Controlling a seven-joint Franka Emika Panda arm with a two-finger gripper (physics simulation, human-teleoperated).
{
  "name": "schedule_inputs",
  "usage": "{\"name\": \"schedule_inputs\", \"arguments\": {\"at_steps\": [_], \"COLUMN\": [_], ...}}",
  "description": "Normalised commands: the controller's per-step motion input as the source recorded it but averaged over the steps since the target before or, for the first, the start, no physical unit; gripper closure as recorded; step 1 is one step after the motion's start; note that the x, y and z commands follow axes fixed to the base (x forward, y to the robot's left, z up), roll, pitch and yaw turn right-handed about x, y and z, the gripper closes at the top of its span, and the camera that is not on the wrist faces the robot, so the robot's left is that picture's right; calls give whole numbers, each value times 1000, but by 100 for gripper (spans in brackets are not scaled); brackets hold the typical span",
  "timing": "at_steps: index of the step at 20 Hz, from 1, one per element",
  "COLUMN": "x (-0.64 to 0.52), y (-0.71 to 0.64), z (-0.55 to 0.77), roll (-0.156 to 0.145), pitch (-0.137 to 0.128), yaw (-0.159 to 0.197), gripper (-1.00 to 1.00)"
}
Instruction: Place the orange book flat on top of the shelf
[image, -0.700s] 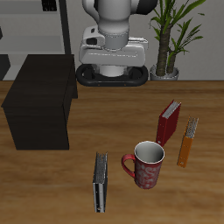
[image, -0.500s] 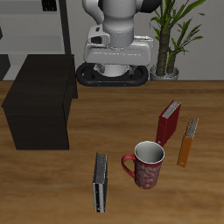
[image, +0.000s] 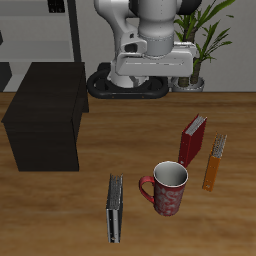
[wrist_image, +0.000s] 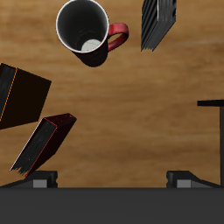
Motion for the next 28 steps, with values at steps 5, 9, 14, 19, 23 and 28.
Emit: {"name": "schedule_inputs", "arguments": {"at_steps": [5,9,14,19,23,28], "x": [179,240,193,130,221,155], "y": [302,406,438,295,285,259], "z": [48,33,-85,-151,-189,-165], "roll": [-15,-42,24,13,5,4], "pitch": [-21,-56,15,-1,10,-11], "yaw": [-11,3,-12,10,-10,11], "gripper": [-100,-100,-100,-100,-100,-100]}}
